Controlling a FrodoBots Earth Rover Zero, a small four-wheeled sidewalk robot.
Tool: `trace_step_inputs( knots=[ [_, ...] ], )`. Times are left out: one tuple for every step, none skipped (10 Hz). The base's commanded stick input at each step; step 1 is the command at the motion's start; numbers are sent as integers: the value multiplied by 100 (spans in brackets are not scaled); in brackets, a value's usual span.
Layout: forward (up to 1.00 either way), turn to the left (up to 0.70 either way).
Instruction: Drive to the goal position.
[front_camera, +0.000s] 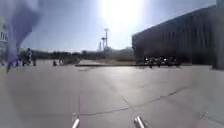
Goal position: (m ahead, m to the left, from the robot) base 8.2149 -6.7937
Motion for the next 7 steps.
trace_step_inputs(
  knots=[
    [100,-40],
    [100,-40],
    [100,-34],
    [100,-18],
    [100,0],
    [100,0],
    [100,0]
  ],
)
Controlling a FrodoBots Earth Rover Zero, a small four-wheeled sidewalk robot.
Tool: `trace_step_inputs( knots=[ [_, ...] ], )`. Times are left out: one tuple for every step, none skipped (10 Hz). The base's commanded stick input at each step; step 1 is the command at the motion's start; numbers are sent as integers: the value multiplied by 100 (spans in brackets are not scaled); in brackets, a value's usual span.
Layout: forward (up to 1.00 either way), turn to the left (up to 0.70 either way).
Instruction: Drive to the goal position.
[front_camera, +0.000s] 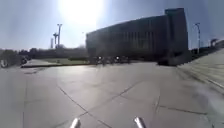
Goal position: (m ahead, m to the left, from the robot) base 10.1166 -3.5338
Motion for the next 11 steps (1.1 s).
trace_step_inputs(
  knots=[
    [100,0],
    [100,0],
    [100,0],
    [100,0],
    [100,-32],
    [100,-40],
    [100,-40],
    [100,-40],
    [100,-40],
    [100,-40],
    [100,-40]
  ],
)
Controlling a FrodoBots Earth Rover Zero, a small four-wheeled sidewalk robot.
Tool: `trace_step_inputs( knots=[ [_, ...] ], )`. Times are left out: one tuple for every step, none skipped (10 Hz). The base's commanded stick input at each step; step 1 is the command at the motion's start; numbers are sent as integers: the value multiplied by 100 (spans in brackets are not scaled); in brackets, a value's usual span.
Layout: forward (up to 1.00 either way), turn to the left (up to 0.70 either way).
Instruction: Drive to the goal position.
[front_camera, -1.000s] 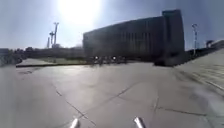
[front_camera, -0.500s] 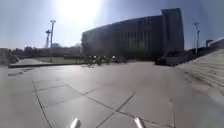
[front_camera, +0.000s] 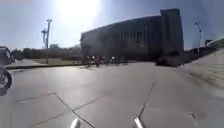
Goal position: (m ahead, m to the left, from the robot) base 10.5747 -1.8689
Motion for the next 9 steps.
trace_step_inputs(
  knots=[
    [100,-40],
    [100,-34],
    [100,4],
    [100,2],
    [100,0],
    [100,0],
    [100,0],
    [100,0],
    [100,0]
  ],
)
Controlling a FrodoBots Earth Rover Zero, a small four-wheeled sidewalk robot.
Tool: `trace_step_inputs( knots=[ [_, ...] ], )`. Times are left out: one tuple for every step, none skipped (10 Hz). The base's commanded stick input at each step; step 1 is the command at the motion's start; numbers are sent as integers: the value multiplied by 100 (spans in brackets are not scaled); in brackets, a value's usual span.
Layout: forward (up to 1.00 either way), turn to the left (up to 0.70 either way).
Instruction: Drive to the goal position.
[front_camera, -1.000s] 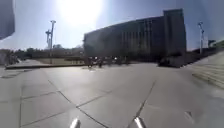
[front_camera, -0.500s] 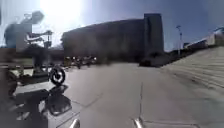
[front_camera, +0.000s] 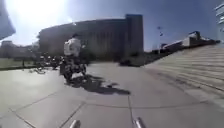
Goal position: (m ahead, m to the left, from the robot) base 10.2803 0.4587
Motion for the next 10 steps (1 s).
trace_step_inputs(
  knots=[
    [100,0],
    [100,11],
    [100,8],
    [100,-30],
    [100,-40],
    [100,-40],
    [100,-40],
    [100,-14],
    [100,10],
    [100,8]
  ],
)
